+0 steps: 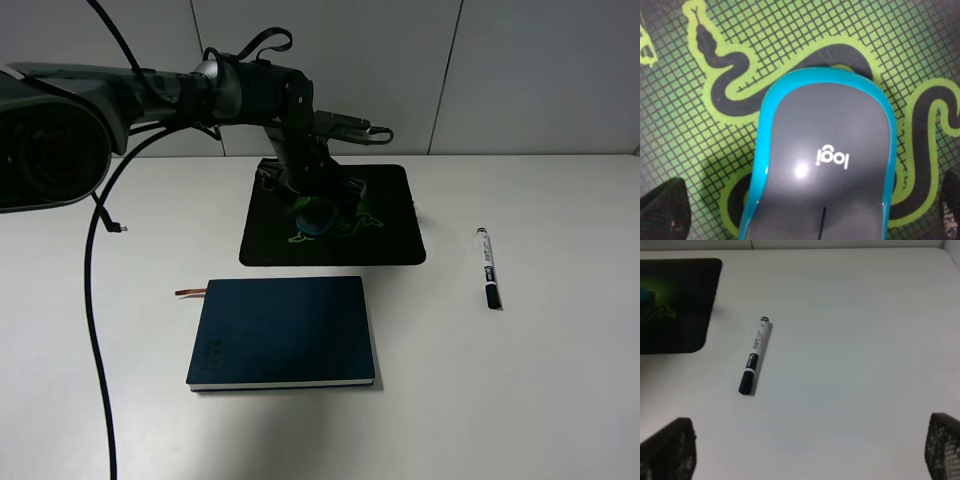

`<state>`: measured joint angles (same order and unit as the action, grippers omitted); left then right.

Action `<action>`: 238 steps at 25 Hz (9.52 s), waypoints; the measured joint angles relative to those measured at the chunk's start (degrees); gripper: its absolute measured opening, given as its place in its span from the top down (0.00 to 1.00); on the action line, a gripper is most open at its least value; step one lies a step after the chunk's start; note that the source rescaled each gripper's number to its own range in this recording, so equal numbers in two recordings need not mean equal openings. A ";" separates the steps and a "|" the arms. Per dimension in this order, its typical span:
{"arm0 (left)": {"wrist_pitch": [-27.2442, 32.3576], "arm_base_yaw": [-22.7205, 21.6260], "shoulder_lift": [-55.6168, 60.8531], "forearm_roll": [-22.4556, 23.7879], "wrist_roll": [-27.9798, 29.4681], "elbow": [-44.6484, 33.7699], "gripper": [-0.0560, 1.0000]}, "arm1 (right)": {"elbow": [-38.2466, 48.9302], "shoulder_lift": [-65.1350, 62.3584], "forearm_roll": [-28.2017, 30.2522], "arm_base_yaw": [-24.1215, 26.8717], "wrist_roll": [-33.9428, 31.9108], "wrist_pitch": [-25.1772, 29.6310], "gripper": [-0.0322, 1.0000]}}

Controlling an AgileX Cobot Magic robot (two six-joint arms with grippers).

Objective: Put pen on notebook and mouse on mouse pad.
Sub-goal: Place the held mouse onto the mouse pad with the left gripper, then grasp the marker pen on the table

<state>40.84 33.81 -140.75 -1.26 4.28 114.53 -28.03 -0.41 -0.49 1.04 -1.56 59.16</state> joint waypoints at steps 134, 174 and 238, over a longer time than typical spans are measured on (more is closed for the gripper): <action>19.74 -33.42 141.17 0.17 -7.00 -86.71 0.00 | 0.00 0.00 -0.28 0.00 0.00 0.00 0.00; 19.74 -33.42 141.17 0.17 -7.13 -86.71 0.00 | -37.48 83.38 1.41 -16.17 -6.19 -2.01 0.00; 19.74 -33.42 141.17 0.17 -7.13 -86.71 0.00 | -38.32 116.38 -1.52 -11.20 -2.66 -17.92 0.53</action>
<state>60.58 0.39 0.42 -1.09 -2.84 27.82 -66.35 115.97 -2.01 -10.16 -4.22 41.24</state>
